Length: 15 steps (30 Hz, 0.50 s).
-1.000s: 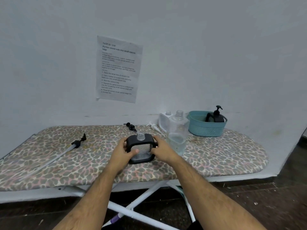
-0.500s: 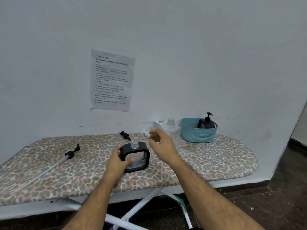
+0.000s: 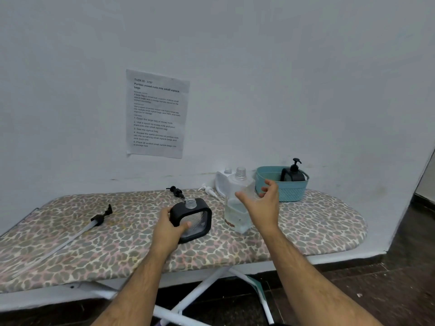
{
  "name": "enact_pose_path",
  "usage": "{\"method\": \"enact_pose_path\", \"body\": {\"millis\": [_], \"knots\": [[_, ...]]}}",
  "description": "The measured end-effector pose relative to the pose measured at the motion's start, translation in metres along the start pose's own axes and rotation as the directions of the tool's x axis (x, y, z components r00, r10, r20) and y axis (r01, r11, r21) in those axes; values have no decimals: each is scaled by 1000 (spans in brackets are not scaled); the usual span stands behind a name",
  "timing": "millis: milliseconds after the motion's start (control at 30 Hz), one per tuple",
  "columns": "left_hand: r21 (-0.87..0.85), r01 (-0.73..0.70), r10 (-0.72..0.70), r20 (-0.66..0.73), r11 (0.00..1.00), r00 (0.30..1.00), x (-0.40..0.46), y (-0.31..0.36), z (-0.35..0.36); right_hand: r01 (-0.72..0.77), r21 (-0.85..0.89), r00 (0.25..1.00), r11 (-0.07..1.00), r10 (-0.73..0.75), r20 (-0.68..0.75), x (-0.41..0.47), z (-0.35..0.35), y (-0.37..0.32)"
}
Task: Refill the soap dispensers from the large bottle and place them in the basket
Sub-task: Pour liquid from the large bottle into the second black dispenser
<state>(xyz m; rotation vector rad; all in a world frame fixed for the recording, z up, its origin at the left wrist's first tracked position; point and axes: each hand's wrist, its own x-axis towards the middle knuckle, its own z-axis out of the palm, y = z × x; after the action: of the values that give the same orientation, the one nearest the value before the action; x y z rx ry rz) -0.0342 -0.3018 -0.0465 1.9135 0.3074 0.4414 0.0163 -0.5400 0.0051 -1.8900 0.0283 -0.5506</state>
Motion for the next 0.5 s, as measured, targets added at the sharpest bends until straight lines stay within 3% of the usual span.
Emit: {"method": "enact_pose_path", "body": {"millis": [200,500], "knots": [[22,-2,2,16,1000,1000,1,-3,-1,-104,52,959,993,87,270,6,11,15],[-5,4,-3,51,1000,999,-1,-8,-6,-95,-27,961,995,99,259,8,21,19]]}}
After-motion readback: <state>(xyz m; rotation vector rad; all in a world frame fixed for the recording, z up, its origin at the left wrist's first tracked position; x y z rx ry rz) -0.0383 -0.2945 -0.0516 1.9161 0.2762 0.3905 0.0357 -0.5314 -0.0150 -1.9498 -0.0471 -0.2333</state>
